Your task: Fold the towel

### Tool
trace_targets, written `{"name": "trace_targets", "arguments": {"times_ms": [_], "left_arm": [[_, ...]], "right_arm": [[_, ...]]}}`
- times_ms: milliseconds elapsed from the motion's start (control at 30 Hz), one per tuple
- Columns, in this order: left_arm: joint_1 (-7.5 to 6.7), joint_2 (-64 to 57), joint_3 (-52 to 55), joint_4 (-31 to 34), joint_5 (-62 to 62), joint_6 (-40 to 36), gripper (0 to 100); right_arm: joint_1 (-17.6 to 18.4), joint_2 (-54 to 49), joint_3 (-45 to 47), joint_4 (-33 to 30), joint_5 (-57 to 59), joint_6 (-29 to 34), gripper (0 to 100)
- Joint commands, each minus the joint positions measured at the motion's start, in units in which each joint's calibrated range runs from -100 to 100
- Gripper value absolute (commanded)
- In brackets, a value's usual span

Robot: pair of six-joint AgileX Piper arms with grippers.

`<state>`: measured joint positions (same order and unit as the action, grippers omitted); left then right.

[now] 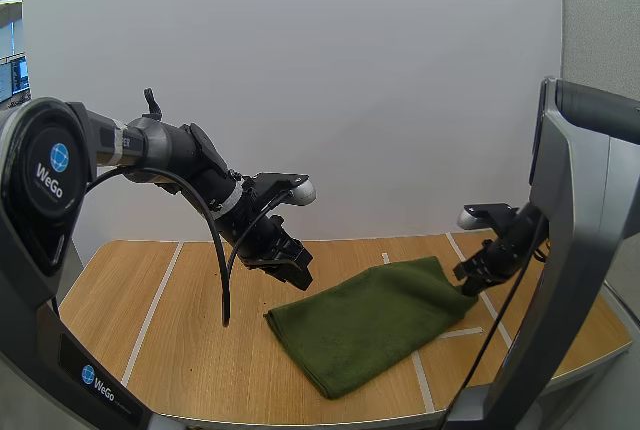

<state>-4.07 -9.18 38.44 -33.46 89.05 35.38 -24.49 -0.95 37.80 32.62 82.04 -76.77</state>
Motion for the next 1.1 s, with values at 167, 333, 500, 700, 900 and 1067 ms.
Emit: {"name": "trace_targets", "arguments": {"times_ms": [167,333,500,700,900,1067], "left_arm": [[0.03,-0.5,0.2,1.4,3.8,-0.5,62],[0.03,-0.5,0.2,1.6,3.8,-1.0,62],[0.03,-0.5,0.2,1.6,4.3,-1.3,62],[0.03,-0.5,0.2,1.6,5.7,-1.8,62],[0.03,-0.2,0.2,2.8,-0.1,-3.6,62],[0.17,0.0,0.2,6.4,-6.3,-4.7,69]], "right_arm": [[-6.2,-6.1,9.0,0.4,0.8,-7.3,0],[-7.2,-6.9,9.5,3.0,0.8,-7.8,0],[-7.2,-6.9,9.5,4.9,1.8,-7.8,7],[-7.2,-7.4,9.3,8.3,3.2,-7.8,100],[-7.2,-12.9,9.3,11.6,3.2,-8.6,100],[-7.2,-20.1,9.3,11.6,3.4,-8.6,100]]}}
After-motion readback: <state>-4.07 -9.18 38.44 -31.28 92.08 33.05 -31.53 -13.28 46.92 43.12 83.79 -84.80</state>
